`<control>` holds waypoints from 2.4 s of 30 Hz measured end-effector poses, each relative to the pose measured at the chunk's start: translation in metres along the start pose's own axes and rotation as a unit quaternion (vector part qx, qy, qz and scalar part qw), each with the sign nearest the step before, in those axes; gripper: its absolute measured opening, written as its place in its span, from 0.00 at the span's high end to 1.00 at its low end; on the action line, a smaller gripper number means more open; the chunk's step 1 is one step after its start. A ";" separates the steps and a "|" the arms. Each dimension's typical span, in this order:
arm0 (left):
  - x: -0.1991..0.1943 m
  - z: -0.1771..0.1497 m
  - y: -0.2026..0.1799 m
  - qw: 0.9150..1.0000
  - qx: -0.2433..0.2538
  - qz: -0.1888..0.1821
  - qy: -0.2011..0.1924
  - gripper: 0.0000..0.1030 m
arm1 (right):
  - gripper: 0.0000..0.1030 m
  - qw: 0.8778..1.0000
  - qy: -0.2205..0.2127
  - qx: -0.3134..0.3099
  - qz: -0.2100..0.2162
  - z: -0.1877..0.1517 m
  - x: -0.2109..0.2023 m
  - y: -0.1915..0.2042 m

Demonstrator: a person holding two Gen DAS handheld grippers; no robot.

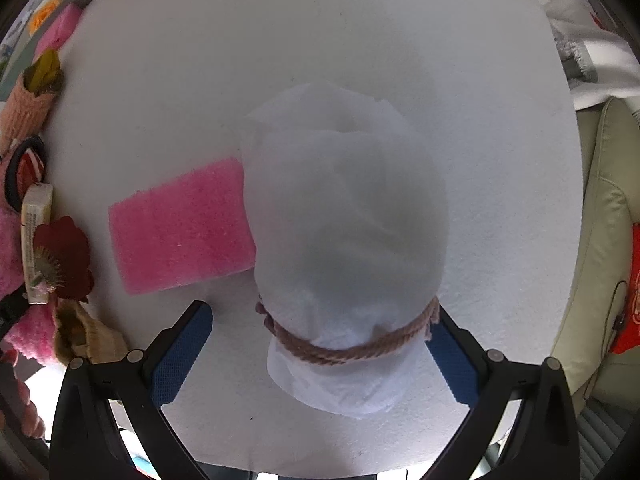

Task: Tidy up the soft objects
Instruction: 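Grasp the pink fluffy bundle with left gripper while right grasps white cloth bundle, then carry both held bundles up and over into the white box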

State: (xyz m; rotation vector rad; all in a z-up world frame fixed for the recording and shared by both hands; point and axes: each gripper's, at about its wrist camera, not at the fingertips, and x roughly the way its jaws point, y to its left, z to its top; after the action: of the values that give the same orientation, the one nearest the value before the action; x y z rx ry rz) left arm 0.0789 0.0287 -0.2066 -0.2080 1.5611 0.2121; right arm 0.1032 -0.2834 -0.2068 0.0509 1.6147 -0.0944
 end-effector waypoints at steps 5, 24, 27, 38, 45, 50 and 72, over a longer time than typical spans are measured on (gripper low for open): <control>-0.004 -0.003 0.001 1.000 0.000 0.003 0.001 0.00 | 0.00 1.000 -0.006 -0.003 -0.001 0.002 0.009 0.012; -0.027 -0.004 0.002 1.000 0.022 -0.003 -0.003 0.54 | 0.57 1.000 0.007 0.015 -0.001 -0.017 -0.018 -0.018; -0.042 -0.010 0.002 0.999 0.041 -0.006 -0.025 0.54 | 0.58 1.000 0.002 0.019 0.005 -0.025 -0.025 -0.016; -0.088 -0.037 0.009 0.994 0.082 -0.039 -0.067 0.54 | 0.58 0.997 -0.002 0.054 0.048 -0.049 -0.054 -0.029; -0.126 -0.051 0.014 0.989 0.093 -0.063 -0.096 0.54 | 0.57 0.996 -0.027 0.045 0.067 -0.060 -0.094 -0.006; -0.143 -0.062 0.023 0.986 0.095 -0.068 -0.117 0.54 | 0.57 0.996 -0.043 0.024 0.072 -0.057 -0.114 0.009; -0.180 -0.065 0.127 0.981 -0.032 -0.060 -0.184 0.54 | 0.57 0.982 -0.068 -0.162 0.068 -0.054 -0.182 0.183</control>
State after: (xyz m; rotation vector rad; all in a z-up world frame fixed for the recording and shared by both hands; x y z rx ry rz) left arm -0.0176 0.1337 -0.0263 -0.2950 1.1708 0.1943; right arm 0.0745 -0.0913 -0.0279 -0.0958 1.4672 0.2660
